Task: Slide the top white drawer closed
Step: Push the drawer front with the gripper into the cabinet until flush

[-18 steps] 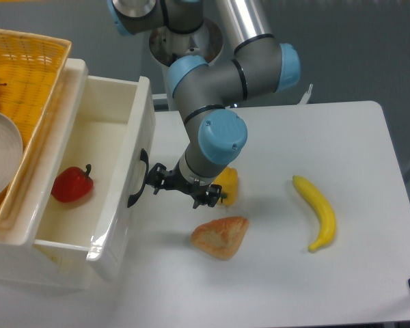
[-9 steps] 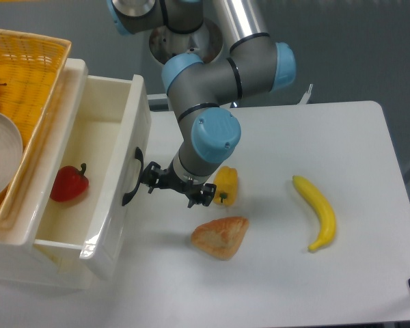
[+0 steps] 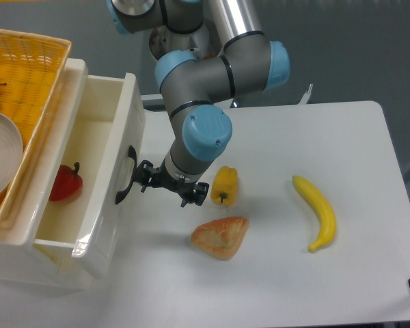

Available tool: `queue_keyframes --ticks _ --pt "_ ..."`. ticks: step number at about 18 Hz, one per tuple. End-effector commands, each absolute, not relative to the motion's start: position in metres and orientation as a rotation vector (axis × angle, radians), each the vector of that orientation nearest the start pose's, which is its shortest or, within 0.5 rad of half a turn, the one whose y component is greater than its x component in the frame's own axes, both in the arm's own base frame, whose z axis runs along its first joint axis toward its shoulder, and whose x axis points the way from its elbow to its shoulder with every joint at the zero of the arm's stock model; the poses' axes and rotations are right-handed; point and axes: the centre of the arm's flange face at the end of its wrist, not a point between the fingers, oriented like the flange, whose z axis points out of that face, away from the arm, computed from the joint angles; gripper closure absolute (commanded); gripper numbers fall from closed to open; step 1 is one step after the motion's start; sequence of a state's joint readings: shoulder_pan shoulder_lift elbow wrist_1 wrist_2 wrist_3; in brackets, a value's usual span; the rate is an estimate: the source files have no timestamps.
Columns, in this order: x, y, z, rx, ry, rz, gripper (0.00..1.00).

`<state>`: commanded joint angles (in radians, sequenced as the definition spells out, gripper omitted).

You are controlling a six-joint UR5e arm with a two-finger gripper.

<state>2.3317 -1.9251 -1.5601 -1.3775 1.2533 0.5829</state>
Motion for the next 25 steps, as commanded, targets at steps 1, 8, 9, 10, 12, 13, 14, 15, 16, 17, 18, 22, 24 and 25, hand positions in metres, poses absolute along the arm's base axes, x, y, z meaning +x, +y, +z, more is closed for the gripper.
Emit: queue_keyframes --ticks 1,8,9,10,12,13,14,15,16,17,18,22,24,25 --pt "-0.295 0.549 0.320 -3.003 -0.302 -0.518 0.00" --pt "-0.287 0.553 0.321 -3.005 -0.306 -0.519 0.00" --pt "-0.285 0.555 0.321 -3.006 -0.299 -0.519 0.00" --pt "-0.285 0.555 0.321 -3.006 -0.299 -0.519 0.00" --pt "-0.284 0.555 0.322 -3.003 -0.296 -0.518 0.00" --pt "-0.283 0.556 0.324 -2.998 -0.296 -0.523 0.00" --pt "-0.282 0.556 0.324 -2.995 -0.294 -0.527 0.00" --pt "-0.279 0.558 0.324 -2.994 -0.292 -0.531 0.00" --pt "-0.276 0.560 0.324 -2.995 -0.296 -0.531 0.00" --pt "-0.275 0.561 0.324 -2.996 -0.301 -0.531 0.00" --pt "-0.274 0.561 0.324 -2.997 -0.301 -0.532 0.00" --pt "-0.267 0.565 0.325 -2.998 -0.302 -0.530 0.00" --pt "-0.264 0.566 0.325 -2.998 -0.295 -0.532 0.00" --pt "-0.263 0.567 0.326 -2.998 -0.290 -0.530 0.00"
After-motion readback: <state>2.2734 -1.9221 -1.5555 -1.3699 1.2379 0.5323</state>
